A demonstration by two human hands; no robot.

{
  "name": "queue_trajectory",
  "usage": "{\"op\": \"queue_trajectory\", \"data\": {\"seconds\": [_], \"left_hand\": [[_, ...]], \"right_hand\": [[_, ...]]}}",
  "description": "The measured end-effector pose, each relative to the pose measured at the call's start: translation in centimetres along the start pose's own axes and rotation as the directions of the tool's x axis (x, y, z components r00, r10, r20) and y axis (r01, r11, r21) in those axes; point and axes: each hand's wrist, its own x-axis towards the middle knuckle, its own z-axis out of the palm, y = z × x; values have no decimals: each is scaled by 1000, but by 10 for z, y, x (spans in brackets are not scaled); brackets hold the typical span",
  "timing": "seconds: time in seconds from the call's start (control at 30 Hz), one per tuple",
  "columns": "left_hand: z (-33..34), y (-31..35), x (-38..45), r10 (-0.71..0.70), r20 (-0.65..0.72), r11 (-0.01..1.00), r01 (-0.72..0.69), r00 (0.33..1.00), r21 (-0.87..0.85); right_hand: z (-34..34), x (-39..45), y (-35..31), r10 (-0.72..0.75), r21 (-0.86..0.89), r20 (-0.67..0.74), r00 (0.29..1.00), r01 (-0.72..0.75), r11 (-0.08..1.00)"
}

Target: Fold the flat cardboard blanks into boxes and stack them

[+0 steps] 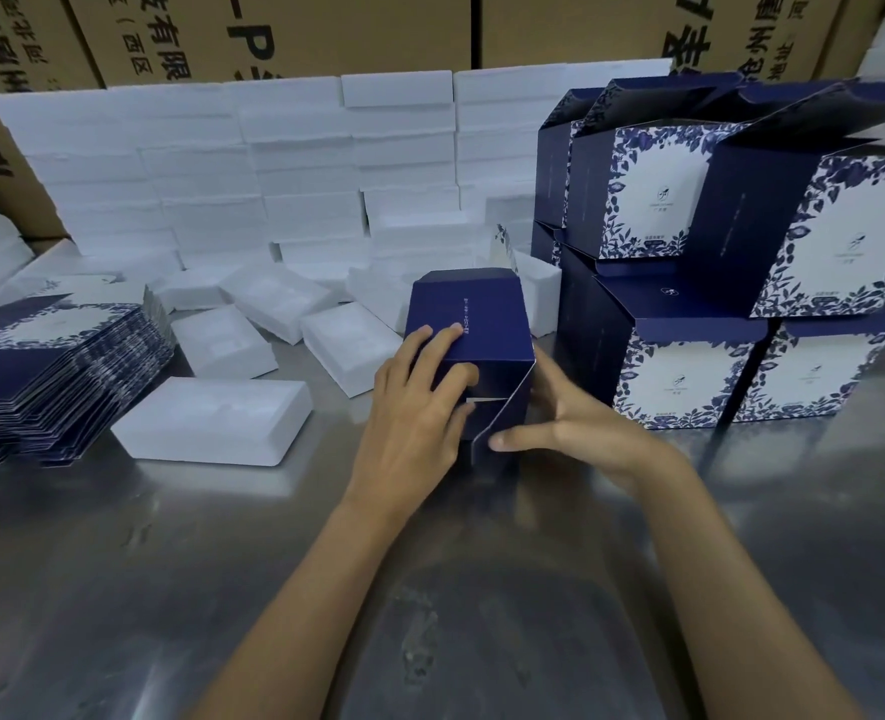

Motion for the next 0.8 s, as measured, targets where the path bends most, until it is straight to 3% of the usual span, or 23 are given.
{"op": "queue_trajectory", "data": {"seconds": [0.07,0.13,0.27,0.43,0.67,0.8], "left_hand": [[-1,1,0,-90,-52,981,80,995,-177],[-3,3,1,-268,-46,893,230,962,-386],[-7,-3,-2,-458,191,643,472,868,-603],[-3,-14,-10,-491,388,575,624,780,-529],[0,-10,-9,-496,400,604,637,771,-478],[1,-10,-9,-490,401,595,633,774,-495]], "right_hand": [[3,5,3,-3,-18,-76,997,1,1000],[5,8,5,-1,-58,-166,986,-8,998],[10,14,14,-47,-112,-270,962,17,994],[16,15,18,-96,-226,-430,898,-4,974],[24,20,20,-169,-356,-588,791,-66,932],[30,19,17,-180,-372,-606,775,-76,925]]}}
